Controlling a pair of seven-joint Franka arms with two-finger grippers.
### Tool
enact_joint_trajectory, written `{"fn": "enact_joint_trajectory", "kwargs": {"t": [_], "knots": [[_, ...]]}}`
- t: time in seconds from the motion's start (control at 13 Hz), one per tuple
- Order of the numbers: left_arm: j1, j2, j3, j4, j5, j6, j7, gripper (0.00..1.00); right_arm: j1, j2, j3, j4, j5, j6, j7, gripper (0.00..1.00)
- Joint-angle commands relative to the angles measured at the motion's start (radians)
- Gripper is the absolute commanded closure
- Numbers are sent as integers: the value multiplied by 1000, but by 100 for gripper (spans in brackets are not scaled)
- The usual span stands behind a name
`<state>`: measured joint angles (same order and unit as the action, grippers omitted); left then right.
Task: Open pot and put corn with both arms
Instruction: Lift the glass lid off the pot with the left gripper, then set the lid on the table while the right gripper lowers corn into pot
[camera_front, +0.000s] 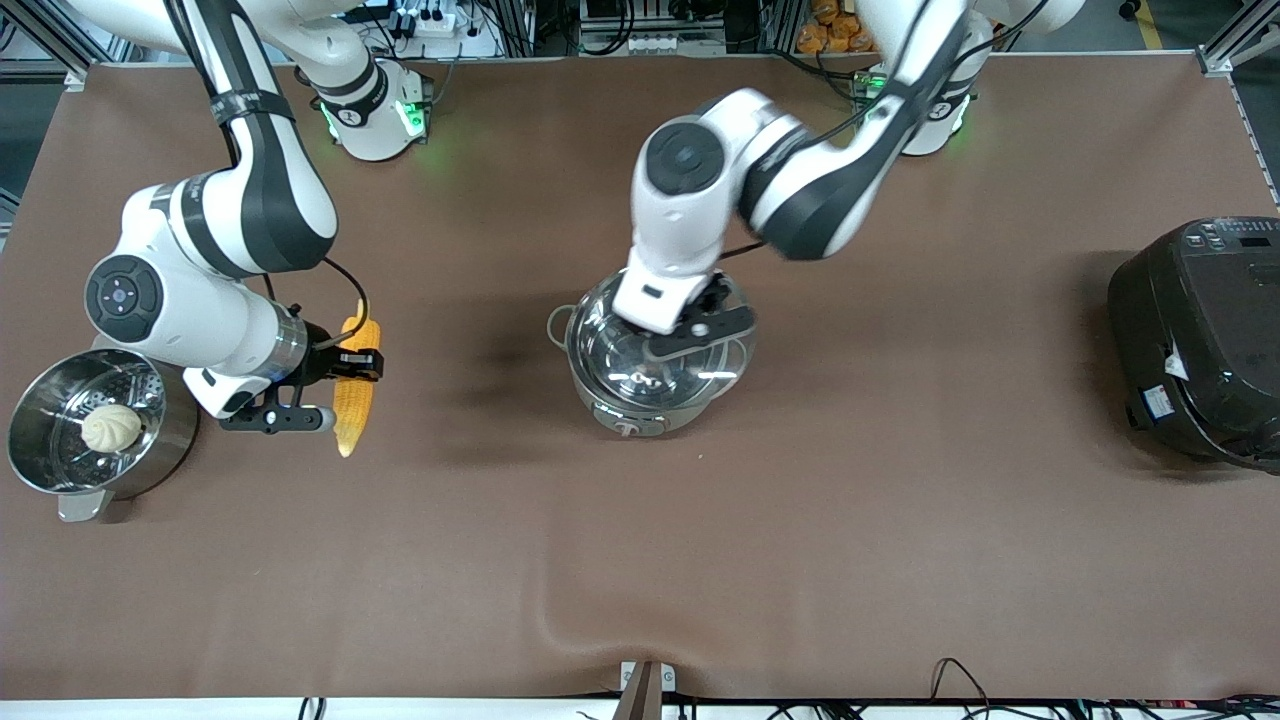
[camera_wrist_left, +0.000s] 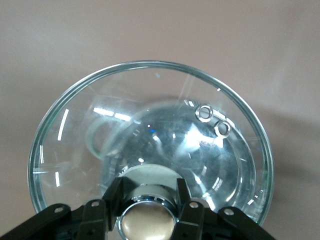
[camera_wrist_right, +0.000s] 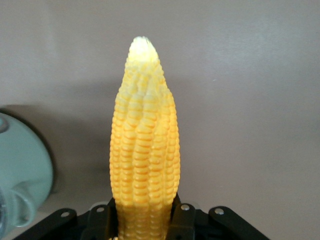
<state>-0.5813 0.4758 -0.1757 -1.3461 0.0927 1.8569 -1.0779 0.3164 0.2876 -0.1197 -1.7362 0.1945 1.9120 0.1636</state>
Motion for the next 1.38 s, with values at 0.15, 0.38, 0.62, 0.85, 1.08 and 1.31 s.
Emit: {"fn": "enact_joint_trajectory", "kwargs": {"t": [0.15,0.38,0.62,0.85,1.08,1.31], "knots": [[282,-169,-18,-88,-2,-127,410,100,195,11,-6,66,20,-18,242,100],[489,-189,-19,-226,-50,-46,703,100,376,79,-8,121,5,19,474,100],[610,-215,-24,-456,-51,185,870,100,522,194,-9,196,2,180,687,100],[630,-203,-22,-646,-39,387,878,100,559,292,-11,201,-4,330,715,97],[638,-160,-21,-769,-38,533,877,100,560,314,-11,202,-50,337,731,29],[641,-122,-21,-809,-34,603,877,100,508,274,-14,237,-53,279,752,0]]}}
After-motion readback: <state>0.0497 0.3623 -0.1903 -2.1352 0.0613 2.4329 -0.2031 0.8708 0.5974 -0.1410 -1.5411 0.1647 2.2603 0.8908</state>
